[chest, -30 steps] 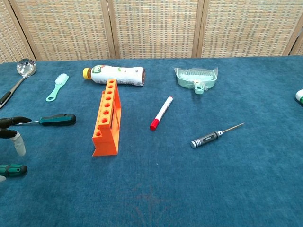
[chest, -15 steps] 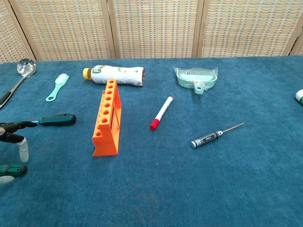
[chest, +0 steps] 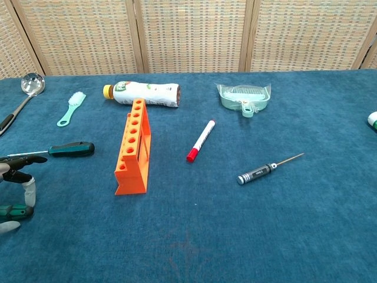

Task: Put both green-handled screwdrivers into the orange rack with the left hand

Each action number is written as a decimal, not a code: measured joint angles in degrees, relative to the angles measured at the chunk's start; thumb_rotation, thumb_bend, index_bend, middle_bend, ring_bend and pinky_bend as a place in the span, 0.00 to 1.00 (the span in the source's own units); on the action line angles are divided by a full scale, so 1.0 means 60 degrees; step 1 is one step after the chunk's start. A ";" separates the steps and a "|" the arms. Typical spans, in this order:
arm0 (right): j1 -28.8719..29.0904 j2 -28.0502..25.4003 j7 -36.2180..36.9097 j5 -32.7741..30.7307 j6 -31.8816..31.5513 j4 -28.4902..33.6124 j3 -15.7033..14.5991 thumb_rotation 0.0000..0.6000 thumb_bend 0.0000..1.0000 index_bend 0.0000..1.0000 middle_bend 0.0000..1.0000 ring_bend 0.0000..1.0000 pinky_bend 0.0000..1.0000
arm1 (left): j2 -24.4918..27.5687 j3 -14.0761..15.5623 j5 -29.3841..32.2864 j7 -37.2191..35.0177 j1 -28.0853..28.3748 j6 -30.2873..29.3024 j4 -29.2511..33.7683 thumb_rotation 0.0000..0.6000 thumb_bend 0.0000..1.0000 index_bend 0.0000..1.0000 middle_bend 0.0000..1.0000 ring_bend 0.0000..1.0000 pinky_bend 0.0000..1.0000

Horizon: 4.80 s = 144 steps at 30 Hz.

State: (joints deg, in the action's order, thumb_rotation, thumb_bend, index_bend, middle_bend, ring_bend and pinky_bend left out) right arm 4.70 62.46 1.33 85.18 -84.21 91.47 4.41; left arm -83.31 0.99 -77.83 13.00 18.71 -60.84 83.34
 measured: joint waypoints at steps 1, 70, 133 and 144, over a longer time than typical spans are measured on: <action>0.0000 0.0002 0.0014 -0.0006 0.0000 -0.0006 0.0002 1.00 0.00 0.00 0.00 0.00 0.00 | -0.0019 0.0000 0.0021 0.0003 0.0007 0.0010 -0.0003 1.00 0.30 0.50 0.00 0.00 0.00; 0.0105 -0.0024 0.0305 -0.0447 0.0319 -0.0051 0.0155 1.00 0.00 0.00 0.00 0.00 0.00 | 0.8050 -0.2606 -0.0700 -0.9451 0.3820 0.3624 0.6135 1.00 0.49 0.68 0.00 0.00 0.00; 0.0173 -0.0136 0.0596 -0.0710 0.0586 -0.0107 0.0228 1.00 0.00 0.00 0.00 0.00 0.00 | 0.4403 -0.2125 0.1989 -0.6581 0.5047 0.4824 0.4174 1.00 0.50 0.68 0.00 0.00 0.00; 0.0193 -0.0153 0.0632 -0.0741 0.0649 -0.0110 0.0228 1.00 0.00 0.00 0.00 0.00 0.00 | 0.4078 -0.2018 0.2704 -0.5918 0.5316 0.4949 0.3984 1.00 0.50 0.68 0.00 0.00 0.00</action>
State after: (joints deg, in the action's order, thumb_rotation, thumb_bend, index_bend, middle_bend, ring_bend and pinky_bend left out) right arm 5.86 61.54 5.12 80.73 -80.32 90.81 5.78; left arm -58.84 -11.12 -61.61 -22.50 50.60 -31.15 107.25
